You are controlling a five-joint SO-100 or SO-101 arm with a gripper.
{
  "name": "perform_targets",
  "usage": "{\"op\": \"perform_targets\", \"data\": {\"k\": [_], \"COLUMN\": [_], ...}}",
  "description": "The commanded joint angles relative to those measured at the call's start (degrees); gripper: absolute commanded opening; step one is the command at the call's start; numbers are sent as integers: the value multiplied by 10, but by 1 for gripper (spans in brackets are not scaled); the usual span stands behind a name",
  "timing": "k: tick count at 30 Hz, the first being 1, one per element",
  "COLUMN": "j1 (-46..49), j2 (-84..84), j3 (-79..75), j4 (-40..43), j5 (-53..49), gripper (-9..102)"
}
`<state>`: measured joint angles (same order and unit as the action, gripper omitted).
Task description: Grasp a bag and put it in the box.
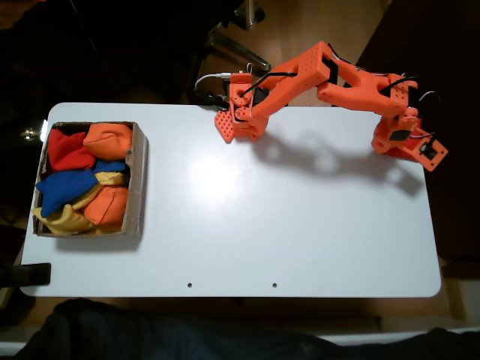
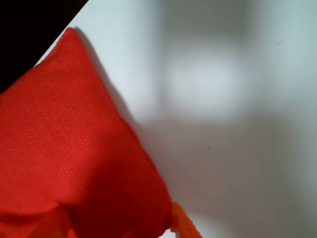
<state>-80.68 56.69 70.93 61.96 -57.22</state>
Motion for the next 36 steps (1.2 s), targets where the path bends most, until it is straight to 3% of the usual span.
{"op": "perform_targets", "data": {"k": [1,27,36], "j1": [5,40,47], "j2": [-1,25,49], "j3": [5,14,24], "j4": [8,55,55], "j5": [-2,-32,-27], "gripper": [33,0,0]}}
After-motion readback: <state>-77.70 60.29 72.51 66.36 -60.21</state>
